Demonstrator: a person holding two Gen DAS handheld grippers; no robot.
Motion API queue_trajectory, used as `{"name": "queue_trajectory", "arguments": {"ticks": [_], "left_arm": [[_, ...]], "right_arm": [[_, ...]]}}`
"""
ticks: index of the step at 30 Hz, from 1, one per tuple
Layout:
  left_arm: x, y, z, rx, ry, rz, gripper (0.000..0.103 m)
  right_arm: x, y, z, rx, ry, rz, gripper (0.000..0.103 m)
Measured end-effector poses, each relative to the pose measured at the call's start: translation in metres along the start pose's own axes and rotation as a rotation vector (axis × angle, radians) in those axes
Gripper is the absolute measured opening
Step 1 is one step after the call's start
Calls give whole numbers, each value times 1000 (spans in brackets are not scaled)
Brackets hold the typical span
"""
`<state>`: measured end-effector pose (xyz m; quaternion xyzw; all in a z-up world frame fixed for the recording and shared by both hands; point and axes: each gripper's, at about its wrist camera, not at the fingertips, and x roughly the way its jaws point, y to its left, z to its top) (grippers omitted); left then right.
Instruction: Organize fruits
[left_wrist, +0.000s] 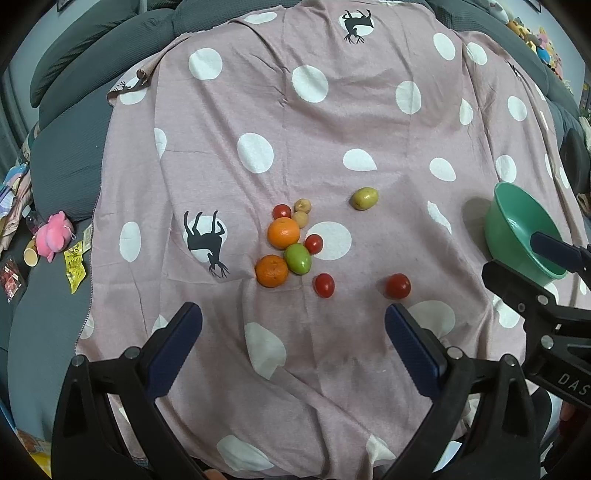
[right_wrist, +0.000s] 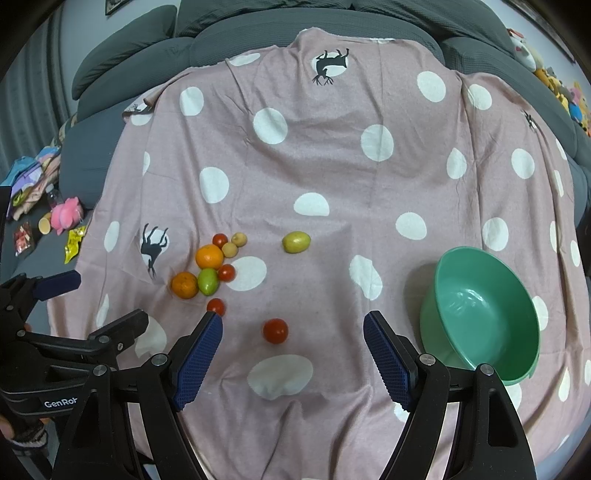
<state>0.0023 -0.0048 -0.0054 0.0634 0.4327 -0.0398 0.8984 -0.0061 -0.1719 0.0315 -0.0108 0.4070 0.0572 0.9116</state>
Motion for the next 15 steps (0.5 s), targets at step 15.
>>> {"name": "queue_trajectory", "arguments": {"ticks": [15], "left_arm": [[-1,0,-3,-2,0,-1,100]], "right_arm": [[1,1,-1,1,0,-1,80]]}}
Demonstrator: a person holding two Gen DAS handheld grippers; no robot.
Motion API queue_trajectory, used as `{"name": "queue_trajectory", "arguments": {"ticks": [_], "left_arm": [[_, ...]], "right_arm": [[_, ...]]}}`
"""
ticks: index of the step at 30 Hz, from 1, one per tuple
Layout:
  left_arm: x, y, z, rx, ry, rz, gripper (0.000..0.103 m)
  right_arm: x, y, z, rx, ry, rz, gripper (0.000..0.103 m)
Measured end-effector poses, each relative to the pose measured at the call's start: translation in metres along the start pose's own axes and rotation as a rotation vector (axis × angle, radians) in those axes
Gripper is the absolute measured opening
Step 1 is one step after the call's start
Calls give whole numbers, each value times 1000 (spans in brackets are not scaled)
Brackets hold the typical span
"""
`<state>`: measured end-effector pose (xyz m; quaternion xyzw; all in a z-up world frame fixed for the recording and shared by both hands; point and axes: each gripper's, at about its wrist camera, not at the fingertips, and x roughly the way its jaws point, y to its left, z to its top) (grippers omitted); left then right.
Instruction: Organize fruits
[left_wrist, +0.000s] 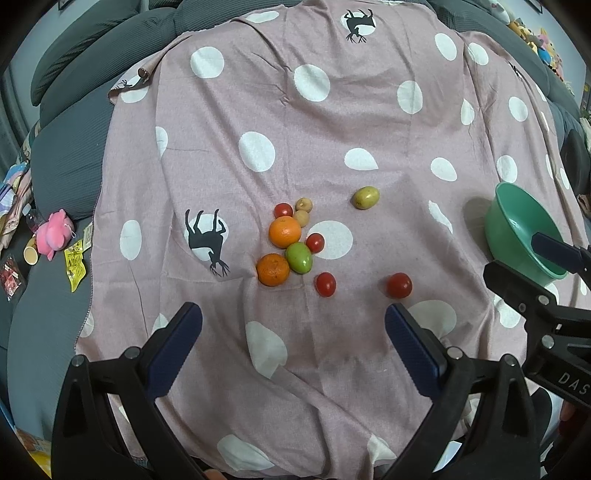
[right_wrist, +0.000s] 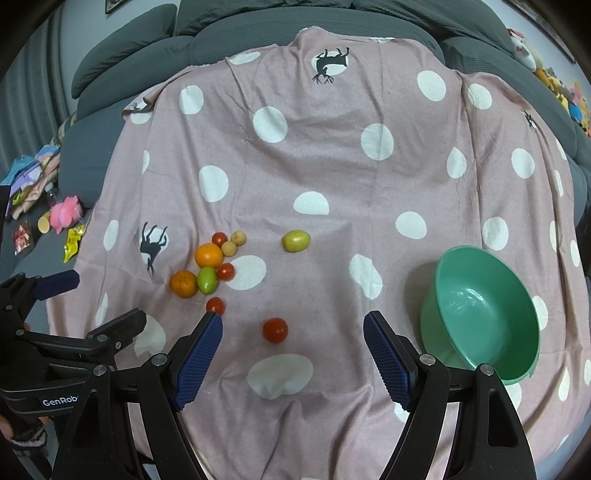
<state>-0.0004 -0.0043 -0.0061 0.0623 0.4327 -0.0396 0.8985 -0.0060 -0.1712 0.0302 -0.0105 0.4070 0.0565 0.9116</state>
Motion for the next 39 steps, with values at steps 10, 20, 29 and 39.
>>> {"name": "queue_trajectory", "arguments": {"ticks": [10,20,29,39], "left_arm": [[2,0,3,4,4,1,100],[4,1,1,-1,9,1,100],[11,11,-2,-48,9,-85,100],[26,22,-5,-109,13,-342,99]], "right_arm": [[0,1,0,-1,0,0,80],[1,-1,0,0,3,0,80],[8,-8,-6,12,11,7,80],[25,-10,-19,-18,41,55,80]]}}
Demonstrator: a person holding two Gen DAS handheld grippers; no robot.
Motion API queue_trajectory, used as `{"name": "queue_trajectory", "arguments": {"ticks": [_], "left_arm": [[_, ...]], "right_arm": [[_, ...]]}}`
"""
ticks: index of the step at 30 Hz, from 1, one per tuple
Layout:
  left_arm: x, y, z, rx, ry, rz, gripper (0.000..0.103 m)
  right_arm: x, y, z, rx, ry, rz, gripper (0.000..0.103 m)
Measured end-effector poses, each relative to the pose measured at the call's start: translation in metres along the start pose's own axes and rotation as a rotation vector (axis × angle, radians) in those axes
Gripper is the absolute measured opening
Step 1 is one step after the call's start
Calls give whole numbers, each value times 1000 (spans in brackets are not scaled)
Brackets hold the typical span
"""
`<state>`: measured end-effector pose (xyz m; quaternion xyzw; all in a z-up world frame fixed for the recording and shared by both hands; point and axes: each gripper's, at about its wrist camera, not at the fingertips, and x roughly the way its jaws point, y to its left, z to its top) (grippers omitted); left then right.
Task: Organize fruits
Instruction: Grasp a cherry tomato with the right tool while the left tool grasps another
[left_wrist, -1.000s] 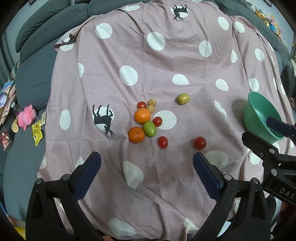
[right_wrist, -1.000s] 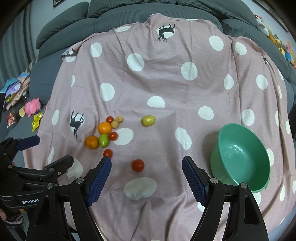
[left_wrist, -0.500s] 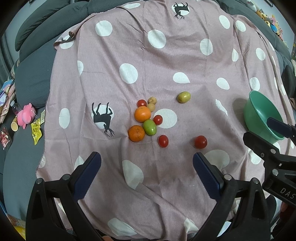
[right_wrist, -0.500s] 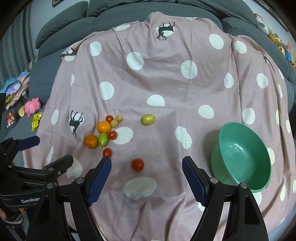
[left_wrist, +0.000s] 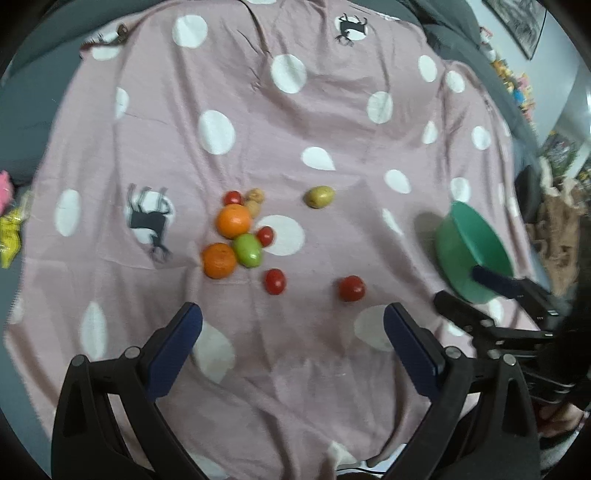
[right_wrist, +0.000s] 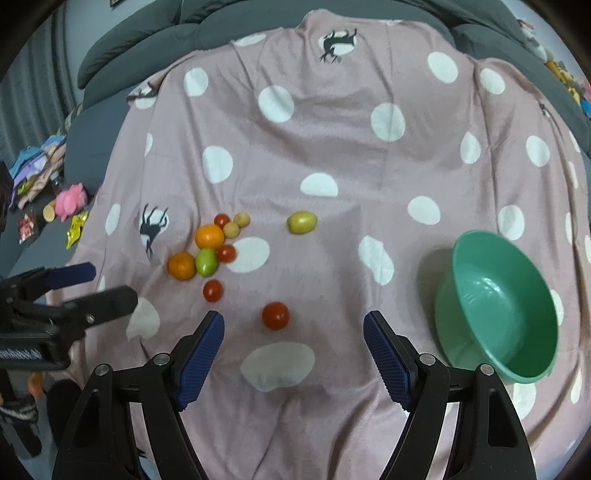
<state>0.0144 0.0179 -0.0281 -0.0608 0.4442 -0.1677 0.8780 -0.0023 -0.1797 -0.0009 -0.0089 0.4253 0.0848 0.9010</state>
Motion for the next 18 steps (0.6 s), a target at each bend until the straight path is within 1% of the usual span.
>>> {"name": "queue_trajectory", "arguments": {"ticks": [2,3,4,5,7,9,10,12,15,17,18], "left_arm": [[4,4,-2,-4,-5,-53,100],[5,6,-3,-2,-14,-67,100],[6,8,-4,3,-39,-95,100],[7,10,-5,2,-46,-122,101],[15,17,-5,-30,-3,-145,102],[21,21,-3,-45,30,-136,102],[23,23,-3,-47,34,-131,102],[26,24,-3,-38,35,-129,102],[34,23,-1,-3,44,-106,102],[43,23,-2,17,59,-83,100],[48,23,-2,23,72,-80,94]], "right_arm": [[6,0,-3,-1,8,22,80],[8,-1,-4,0,13,37,80],[11,-2,-5,1,18,47,80],[14,-1,-6,-2,18,55,80],[19,-1,-8,-2,23,72,79],[25,-1,-8,4,28,94,79],[28,0,-8,3,31,104,78],[34,2,-8,-8,35,120,76],[46,3,-8,-12,60,130,76],[55,2,-8,-7,77,136,75],[59,2,-8,-7,86,139,73]]}}
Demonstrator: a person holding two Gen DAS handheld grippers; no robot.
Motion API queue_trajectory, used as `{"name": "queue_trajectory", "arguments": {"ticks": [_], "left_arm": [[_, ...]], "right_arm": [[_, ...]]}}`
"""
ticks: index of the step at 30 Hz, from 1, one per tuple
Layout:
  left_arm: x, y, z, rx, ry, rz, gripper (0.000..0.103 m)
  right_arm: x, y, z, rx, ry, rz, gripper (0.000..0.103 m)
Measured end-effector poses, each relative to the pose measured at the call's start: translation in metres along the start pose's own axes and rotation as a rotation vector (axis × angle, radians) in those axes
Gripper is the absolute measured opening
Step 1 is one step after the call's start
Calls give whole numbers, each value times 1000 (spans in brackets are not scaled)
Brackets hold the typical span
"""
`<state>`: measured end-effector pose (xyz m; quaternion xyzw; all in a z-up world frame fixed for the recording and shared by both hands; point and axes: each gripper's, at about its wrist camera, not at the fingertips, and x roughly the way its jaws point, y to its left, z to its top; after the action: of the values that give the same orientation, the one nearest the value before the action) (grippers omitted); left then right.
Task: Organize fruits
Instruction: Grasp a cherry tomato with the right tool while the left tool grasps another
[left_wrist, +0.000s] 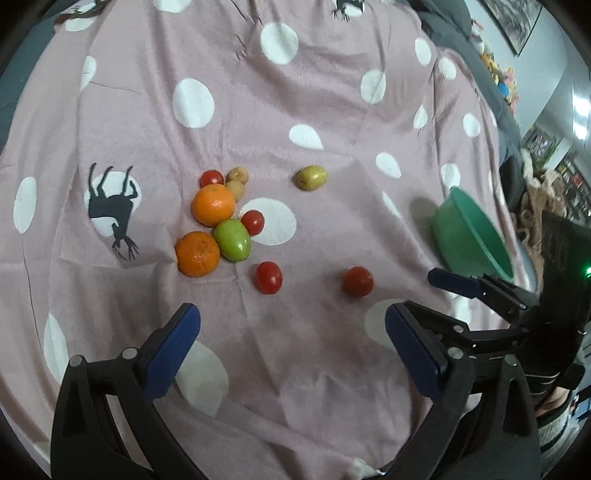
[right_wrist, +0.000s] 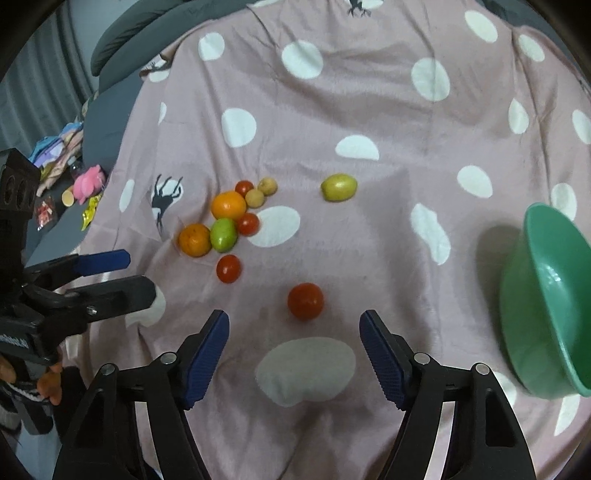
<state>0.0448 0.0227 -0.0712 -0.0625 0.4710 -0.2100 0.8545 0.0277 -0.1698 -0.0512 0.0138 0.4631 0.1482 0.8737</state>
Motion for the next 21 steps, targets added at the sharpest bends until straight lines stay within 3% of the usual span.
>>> {"name": "queue_trajectory", "arguments": {"ticks": [1,4,14,16,21], "left_arm": [[7,2,1,-7,20,-5,84],[31,10,5,-66,88,-29,70],[72,10,17,-8,135,59,54],[79,12,18,-8,146,71,43],[87,15,20,-6,135,98,30]], "right_arm": [[4,-1,1,-4,10,-2,71],[16,-2,2,-24,30,-22,68],[60,-6,4,-52,108,-35,55],[66,-7,4,-44,113,-33,51],[73,-10,3,-46,115,-30,41]]}}
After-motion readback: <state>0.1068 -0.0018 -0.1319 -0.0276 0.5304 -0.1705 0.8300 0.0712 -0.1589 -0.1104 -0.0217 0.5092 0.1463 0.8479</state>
